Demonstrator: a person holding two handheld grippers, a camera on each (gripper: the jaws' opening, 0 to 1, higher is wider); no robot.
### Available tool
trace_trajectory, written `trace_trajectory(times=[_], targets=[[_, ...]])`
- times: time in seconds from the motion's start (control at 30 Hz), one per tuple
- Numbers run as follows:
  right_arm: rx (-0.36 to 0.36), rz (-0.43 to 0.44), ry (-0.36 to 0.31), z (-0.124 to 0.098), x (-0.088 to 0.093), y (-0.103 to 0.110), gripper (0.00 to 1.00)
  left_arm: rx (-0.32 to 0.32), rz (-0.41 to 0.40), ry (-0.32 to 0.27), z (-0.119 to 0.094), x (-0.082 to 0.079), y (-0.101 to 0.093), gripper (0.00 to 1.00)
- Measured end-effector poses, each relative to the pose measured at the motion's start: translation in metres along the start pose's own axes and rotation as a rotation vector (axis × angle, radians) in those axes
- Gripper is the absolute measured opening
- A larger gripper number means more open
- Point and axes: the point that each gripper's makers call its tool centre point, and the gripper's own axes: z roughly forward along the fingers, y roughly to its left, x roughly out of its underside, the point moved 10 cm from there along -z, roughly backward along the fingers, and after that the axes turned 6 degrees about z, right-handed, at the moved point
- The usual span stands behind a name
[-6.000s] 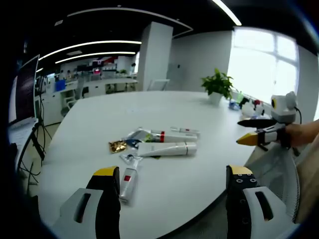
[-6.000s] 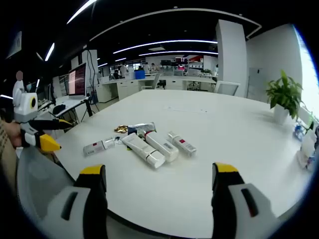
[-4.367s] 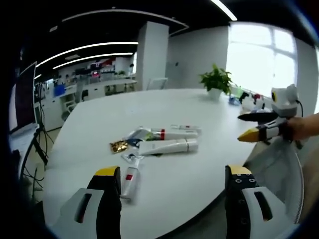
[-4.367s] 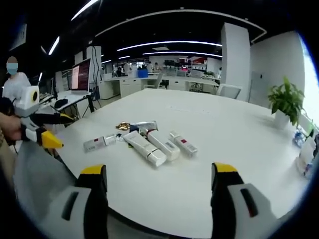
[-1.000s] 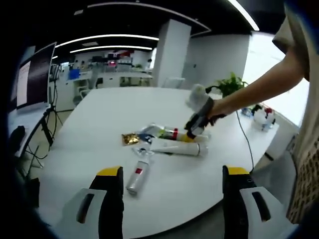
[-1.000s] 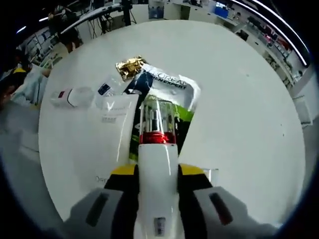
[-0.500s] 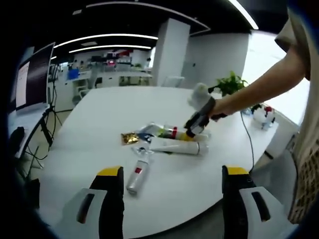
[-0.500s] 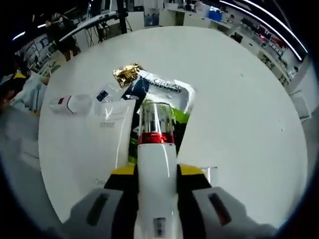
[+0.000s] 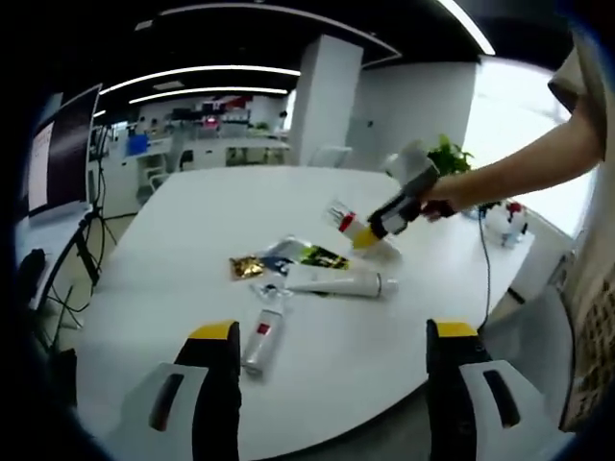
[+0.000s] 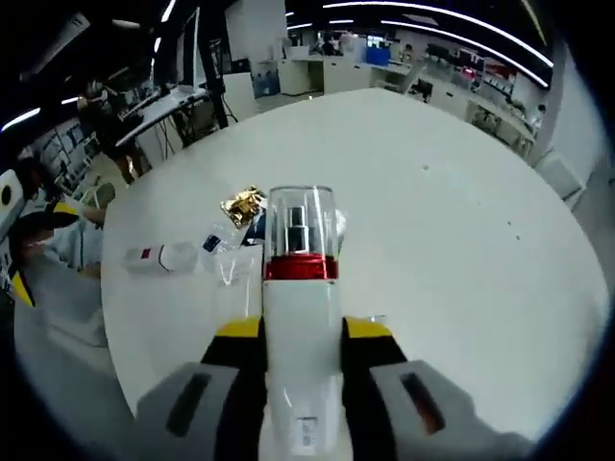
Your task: Arrange the skincare products in the storage area until every visible bottle or jar stands upright without overlapping.
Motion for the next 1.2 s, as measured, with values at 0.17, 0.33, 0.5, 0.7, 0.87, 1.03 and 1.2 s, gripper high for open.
trace_trajectory(times=[0.17, 0.33, 0.5, 0.7, 0.87, 1.03, 1.2], targets=[[-0.059, 0.087, -0.108, -0.032, 0.0, 0.009, 0.28, 0.025, 0.018, 0.009, -0.001, -0.003, -0.003, 0.76], [-0.219, 0.274, -0.237, -0.058, 0.006, 0.026, 0.28, 0.039, 0.012, 0.003, -0.008, -0.008, -0.004, 0.76], [-0.301, 0.352, -0.33, -0.078, 0.014, 0.043, 0.28, 0.055, 0.015, -0.007, -0.014, -0.015, -0.003, 0.76], [-0.337, 0.461, -0.438, -0.1, 0.028, 0.057, 0.28, 0.116, -0.01, -0.053, -0.015, -0.033, -0.007, 0.76], [-0.36, 0.512, -0.496, -0.115, 0.042, 0.07, 0.28, 0.195, -0.058, -0.097, -0.01, -0.052, -0.019, 0.75], [-0.309, 0.437, -0.542, -0.129, 0.05, 0.092, 0.28, 0.258, -0.121, -0.15, 0.0, -0.077, -0.033, 0.74], [-0.128, 0.315, -0.555, -0.138, 0.053, 0.114, 0.28, 0.281, -0.202, -0.178, 0.018, -0.101, -0.056, 0.71]])
